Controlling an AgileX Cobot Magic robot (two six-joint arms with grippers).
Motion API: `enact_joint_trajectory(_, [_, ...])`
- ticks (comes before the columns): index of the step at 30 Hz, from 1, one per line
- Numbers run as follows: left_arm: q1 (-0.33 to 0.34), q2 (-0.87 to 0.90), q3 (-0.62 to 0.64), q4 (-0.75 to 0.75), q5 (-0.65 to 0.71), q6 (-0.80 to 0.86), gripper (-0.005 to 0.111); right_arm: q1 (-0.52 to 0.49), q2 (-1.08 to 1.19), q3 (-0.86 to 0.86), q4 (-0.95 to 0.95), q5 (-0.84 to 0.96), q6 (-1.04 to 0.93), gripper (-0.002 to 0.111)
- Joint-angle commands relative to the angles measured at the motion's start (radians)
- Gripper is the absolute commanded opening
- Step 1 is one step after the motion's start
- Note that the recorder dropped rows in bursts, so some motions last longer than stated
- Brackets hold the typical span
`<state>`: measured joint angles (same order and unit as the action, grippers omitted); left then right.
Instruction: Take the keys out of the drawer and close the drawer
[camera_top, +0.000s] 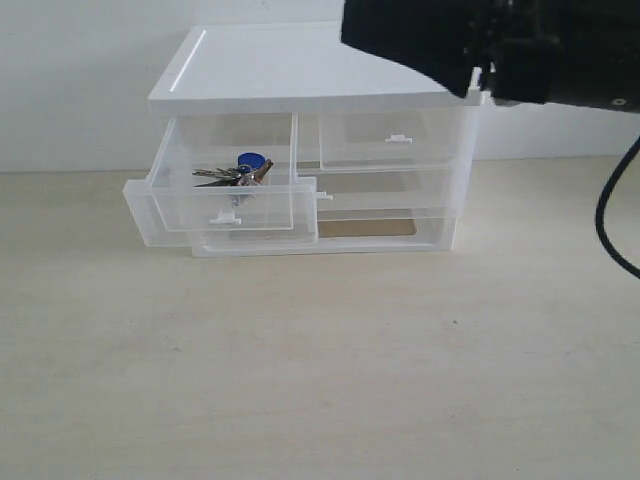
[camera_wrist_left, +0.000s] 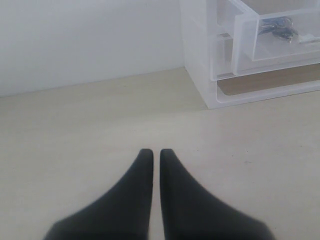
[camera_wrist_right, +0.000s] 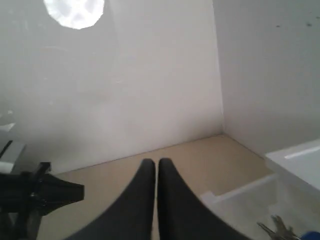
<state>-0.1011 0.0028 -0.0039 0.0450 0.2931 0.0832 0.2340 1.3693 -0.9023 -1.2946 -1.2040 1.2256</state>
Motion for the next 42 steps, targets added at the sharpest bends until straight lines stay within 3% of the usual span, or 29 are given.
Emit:
enact_joint_trajectory(1, [-0.002,-0.003,0.004,-0.006,0.004,-0.002,0.004,0.166,-0.01,-0.098,-0.134,0.313,0.128,0.0])
enact_joint_trajectory(3, [-0.002,-0.003,0.004,-0.006,0.004,-0.002,0.004,0.295,0.006,-0.18,-0.37,0.631,0.306,0.0])
enact_joint_trajectory(5, [-0.002,-0.003,0.004,-0.006,0.004,-0.002,0.004,0.382,0.039,-0.245,-0.45,0.791,0.445,0.0])
enact_joint_trajectory(10, [-0.002,-0.003,0.004,-0.006,0.004,-0.002,0.004,0.417,0.144,-0.409,-0.45,0.807,0.564,0.004])
enact_joint_trajectory(15, [-0.002,-0.003,0.004,-0.006,0.004,-0.002,0.004,0.417,0.286,-0.478,-0.45,0.811,0.603,0.04])
enact_joint_trajectory(23, [-0.002,-0.003,0.004,-0.006,0.004,-0.002,0.004,0.417,0.488,-0.568,-0.45,0.824,0.631,0.042])
enact_joint_trajectory(28, [-0.002,-0.003,0.004,-0.006,0.004,-0.002,0.004,0.415,0.554,-0.647,-0.45,0.89,0.553,0.042])
enact_joint_trajectory(30, [-0.002,-0.003,0.004,-0.006,0.004,-0.002,0.004,0.422,0.559,-0.655,-0.45,0.874,0.411,0.042])
enact_joint_trajectory(33, [-0.002,-0.003,0.004,-0.006,0.004,-0.002,0.004,0.464,0.543,-0.655,-0.45,0.979,0.375,0.042])
enact_joint_trajectory(36, [-0.002,-0.003,0.004,-0.006,0.004,-0.002,0.004,0.53,0.527,-0.655,-0.45,1.089,0.181,0.042])
enact_joint_trajectory(40, [-0.002,-0.003,0.004,-0.006,0.004,-0.002,0.004,0.646,0.527,-0.655,-0.45,1.41,0.033,0.042])
enact_joint_trajectory(42, [-0.002,-0.003,0.004,-0.006,0.004,-0.002,0.004,0.707,0.527,-0.664,-0.333,1.629,-0.143,0.042])
